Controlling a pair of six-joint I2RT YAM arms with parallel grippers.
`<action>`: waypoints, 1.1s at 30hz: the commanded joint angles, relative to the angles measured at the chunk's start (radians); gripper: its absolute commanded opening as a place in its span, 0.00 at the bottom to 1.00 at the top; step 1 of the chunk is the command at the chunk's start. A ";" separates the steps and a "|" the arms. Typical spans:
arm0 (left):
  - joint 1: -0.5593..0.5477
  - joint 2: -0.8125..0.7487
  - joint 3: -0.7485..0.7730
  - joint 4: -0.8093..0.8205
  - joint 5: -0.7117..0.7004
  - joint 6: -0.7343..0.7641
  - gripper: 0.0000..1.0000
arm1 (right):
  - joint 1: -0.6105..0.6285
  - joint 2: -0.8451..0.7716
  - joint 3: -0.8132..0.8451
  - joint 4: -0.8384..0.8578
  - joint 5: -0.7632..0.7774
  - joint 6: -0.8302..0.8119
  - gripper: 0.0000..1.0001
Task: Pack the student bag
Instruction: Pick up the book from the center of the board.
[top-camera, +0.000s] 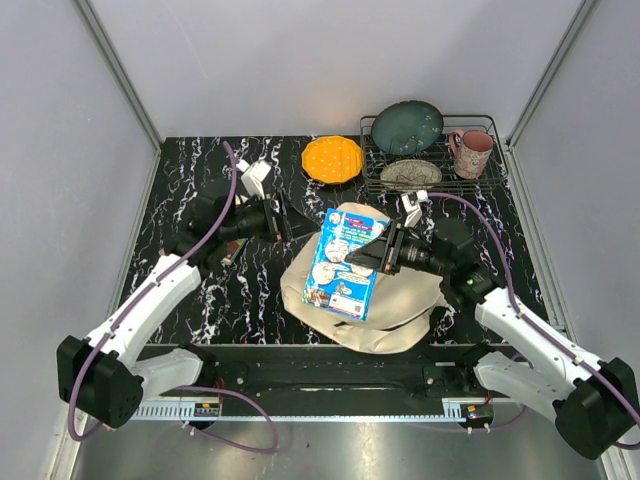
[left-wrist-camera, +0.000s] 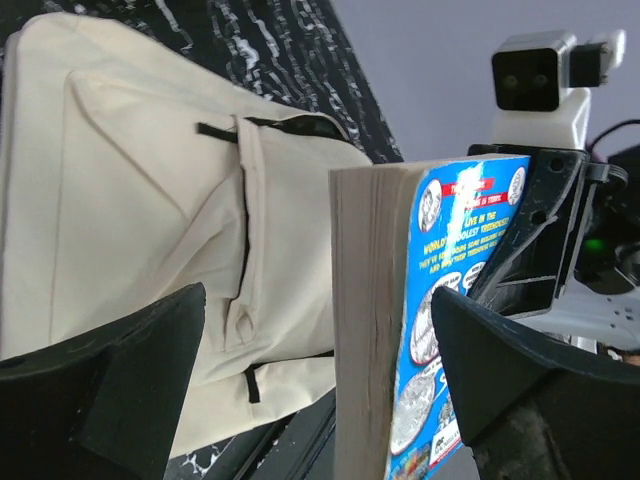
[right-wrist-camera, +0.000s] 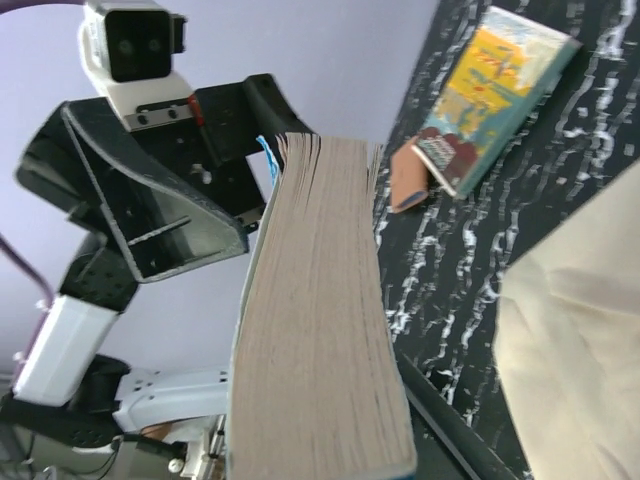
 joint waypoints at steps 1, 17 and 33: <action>-0.012 -0.081 -0.022 0.182 0.100 -0.035 0.99 | 0.000 -0.048 0.044 0.172 -0.149 0.037 0.00; -0.107 -0.101 -0.119 0.535 0.196 -0.222 0.99 | 0.004 -0.074 0.005 0.397 -0.293 0.165 0.00; -0.158 -0.044 -0.067 0.550 0.259 -0.215 0.37 | 0.010 0.036 0.131 0.165 -0.407 -0.029 0.00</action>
